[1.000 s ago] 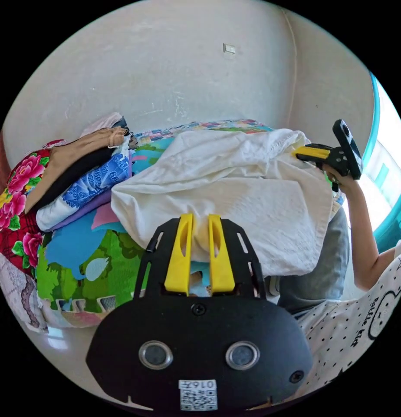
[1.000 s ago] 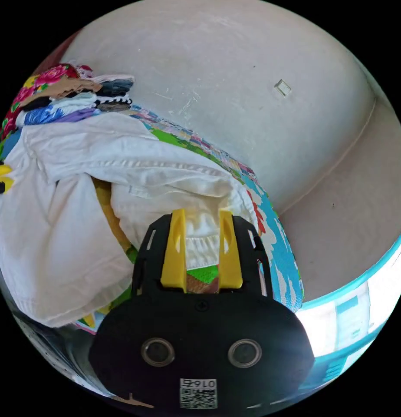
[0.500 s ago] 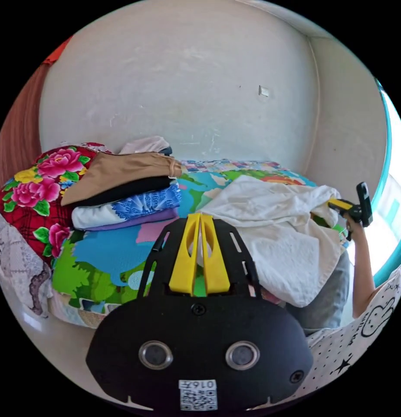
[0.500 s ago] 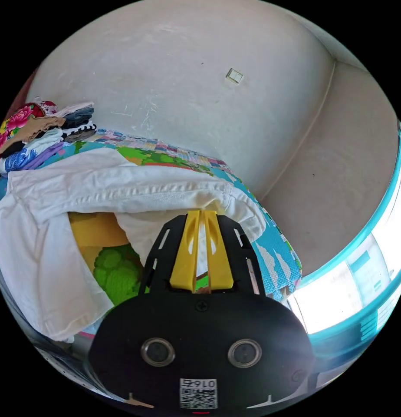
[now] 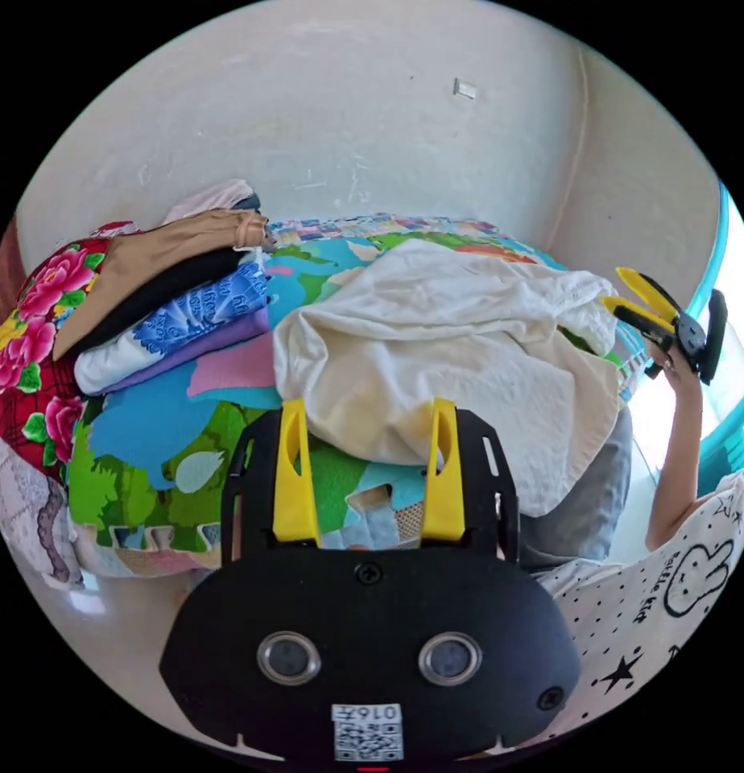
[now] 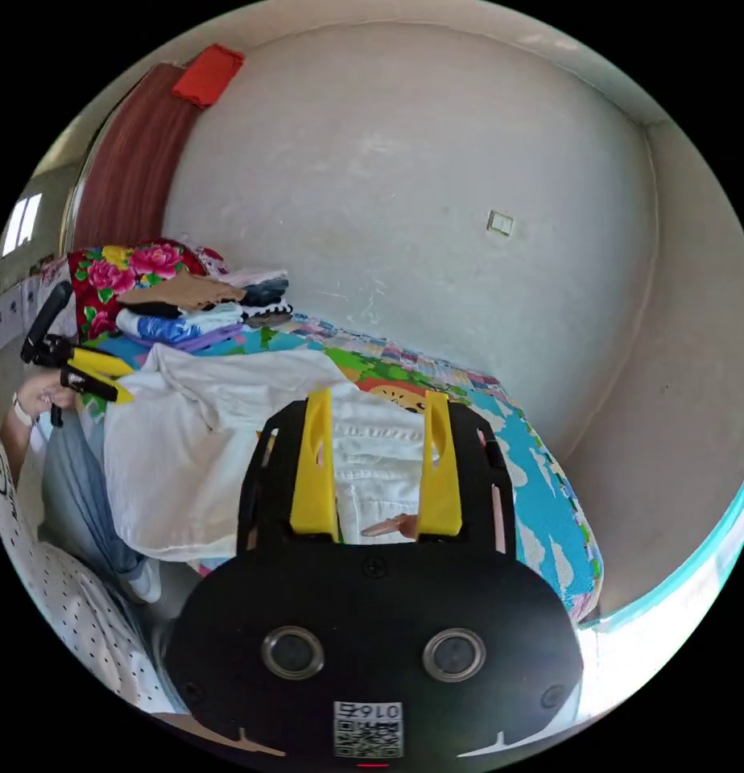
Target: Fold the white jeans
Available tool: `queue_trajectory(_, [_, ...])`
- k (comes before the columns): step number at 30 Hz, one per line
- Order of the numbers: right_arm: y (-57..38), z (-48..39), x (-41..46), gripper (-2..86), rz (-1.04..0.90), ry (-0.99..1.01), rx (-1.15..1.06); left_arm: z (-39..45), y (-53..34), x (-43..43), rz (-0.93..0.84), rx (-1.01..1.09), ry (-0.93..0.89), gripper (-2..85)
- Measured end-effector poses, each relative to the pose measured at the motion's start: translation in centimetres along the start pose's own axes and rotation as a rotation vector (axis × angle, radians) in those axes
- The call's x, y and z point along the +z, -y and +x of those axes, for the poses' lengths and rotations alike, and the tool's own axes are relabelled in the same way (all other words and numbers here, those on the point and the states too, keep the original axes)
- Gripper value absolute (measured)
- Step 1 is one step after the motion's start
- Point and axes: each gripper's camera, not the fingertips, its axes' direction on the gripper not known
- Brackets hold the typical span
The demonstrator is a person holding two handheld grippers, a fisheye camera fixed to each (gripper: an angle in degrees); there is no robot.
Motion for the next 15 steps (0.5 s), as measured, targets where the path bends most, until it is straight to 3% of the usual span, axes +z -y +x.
queue_trajectory(5, [2.2,-7.2,4.1,20.0,-0.094,-0.051,-0.280,-2.5,-2.3,3.2,-0.049,-0.055,-0.124,19.0])
queue_trajectory(11, [6.6,-13.5,8.4,19.3,-0.170,-0.076,-0.288,-2.7,-4.8,7.1,-0.028,-0.005,-0.035,15.3])
queue_trajectory(15, [9.4,-14.4,5.3,18.8,0.006,-0.051,-0.255,-7.3,-7.3,5.8,0.110,-0.075,-0.059,12.7])
